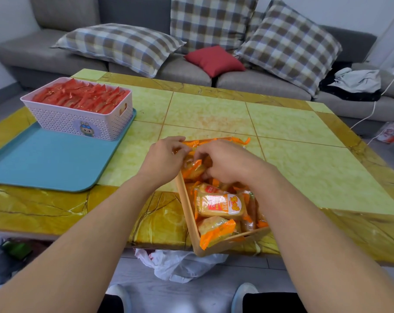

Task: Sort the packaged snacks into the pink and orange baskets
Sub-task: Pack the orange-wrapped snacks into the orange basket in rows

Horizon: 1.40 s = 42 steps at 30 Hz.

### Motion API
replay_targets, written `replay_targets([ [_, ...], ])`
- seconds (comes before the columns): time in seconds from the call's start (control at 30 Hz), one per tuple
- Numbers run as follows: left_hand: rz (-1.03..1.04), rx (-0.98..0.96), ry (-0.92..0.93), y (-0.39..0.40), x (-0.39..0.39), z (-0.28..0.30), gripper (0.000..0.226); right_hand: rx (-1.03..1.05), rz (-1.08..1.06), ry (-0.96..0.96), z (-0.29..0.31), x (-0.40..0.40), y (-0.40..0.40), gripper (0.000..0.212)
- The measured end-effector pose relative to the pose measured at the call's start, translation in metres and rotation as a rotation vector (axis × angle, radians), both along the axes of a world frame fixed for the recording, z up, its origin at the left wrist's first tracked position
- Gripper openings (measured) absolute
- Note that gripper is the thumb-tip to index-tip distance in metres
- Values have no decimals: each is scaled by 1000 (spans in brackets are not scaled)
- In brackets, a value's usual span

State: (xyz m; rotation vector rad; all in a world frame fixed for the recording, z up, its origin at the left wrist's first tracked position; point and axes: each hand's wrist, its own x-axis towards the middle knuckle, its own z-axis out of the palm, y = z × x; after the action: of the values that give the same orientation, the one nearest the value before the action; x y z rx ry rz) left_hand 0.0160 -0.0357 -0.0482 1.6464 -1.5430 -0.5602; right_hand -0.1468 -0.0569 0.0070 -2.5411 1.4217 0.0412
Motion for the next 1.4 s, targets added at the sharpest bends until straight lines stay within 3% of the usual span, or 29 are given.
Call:
replay_targets([
  [0.17,-12,-2,0,-3,4,-3,20,107,13,-197,10,-13,-6,34],
  [0.27,-9,7,28,-3,2,-3,20,149,-57,-410,14,-21,-12,27],
  [0.43,0,-39,128,2,-2,4,24,197,-164,-603,16,-21,-14,52],
  [0.5,-42,-84,163,5,-3,10,28,221,-188,-646,17,-22,-13,48],
  [0.63,-120,-111,285,10,-1,14,21,495,-240,-909,27,-23,-5,36],
  [0.7,-111,-133,384,11,-1,17,25,595,-254,-947,35,-25,0,35],
  [0.77,-56,-206,477,13,0,25,30,549,-302,-816,40,-28,2,33],
  [0.87,-18,-285,561,17,2,36,31,279,-369,-388,45,-35,4,24],
  [0.93,-39,-288,443,20,2,39,25,142,-312,-142,47,-37,6,21],
  [1.07,-103,-198,22,20,0,36,16,77,-249,178,49,-36,16,34],
  [1.2,-131,-119,-381,16,-5,22,32,50,-289,272,43,-31,18,53],
  [1.3,-74,-117,-333,14,-6,20,52,5,-330,245,42,-33,17,53],
  [1.4,-60,-136,-294,11,-4,20,36,-26,-353,236,44,-38,17,53],
])
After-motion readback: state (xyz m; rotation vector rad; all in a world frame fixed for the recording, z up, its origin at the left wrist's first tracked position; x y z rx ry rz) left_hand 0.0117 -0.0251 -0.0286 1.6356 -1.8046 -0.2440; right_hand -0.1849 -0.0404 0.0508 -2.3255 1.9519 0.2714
